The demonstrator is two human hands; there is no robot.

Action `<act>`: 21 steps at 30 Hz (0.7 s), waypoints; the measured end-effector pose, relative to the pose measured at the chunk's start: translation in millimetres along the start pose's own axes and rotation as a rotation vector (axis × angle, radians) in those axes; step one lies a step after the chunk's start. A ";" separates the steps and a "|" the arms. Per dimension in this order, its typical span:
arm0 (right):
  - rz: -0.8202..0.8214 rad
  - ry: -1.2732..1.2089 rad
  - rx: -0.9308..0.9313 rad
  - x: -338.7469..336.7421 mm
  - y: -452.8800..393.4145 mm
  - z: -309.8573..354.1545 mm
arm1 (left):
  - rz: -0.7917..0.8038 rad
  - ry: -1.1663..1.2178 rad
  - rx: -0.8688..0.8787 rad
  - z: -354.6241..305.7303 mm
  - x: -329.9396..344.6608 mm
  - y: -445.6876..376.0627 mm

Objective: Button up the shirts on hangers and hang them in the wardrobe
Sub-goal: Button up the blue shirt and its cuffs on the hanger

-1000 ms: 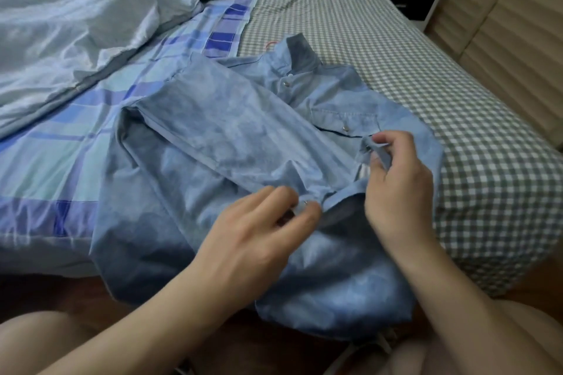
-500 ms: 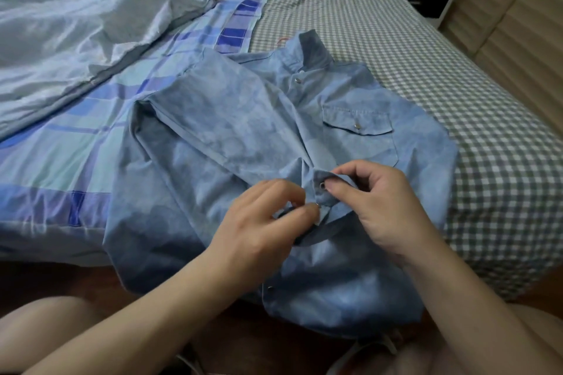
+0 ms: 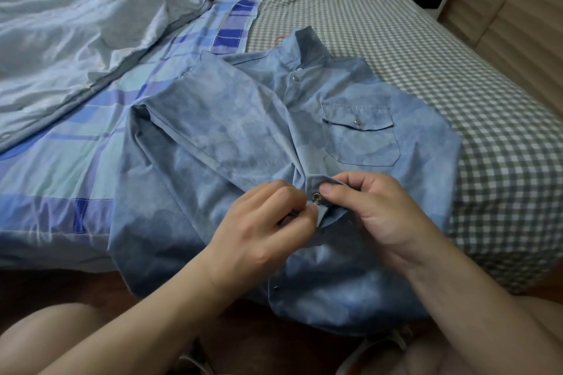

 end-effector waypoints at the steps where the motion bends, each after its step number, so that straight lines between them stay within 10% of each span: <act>1: -0.002 0.023 -0.012 -0.8 0.0 0.9 | 0.008 -0.001 -0.004 0.3 0.4 0.3; 11: 0.030 0.284 -0.187 1.5 5.7 21.9 | -0.049 -0.080 -0.065 8.0 -5.5 5.4; 21: 0.028 0.312 -0.228 3.3 2.4 18.8 | 0.002 0.275 -0.688 55.2 15.0 31.0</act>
Point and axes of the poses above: each hand's wrist, its own y-axis away from the middle knuckle, its own x-axis out of the palm, z = x × y, the point moved 10 cm from there along -y, towards the middle knuckle, and after that the axes turned 2 degrees about x, right-handed, at the moved point
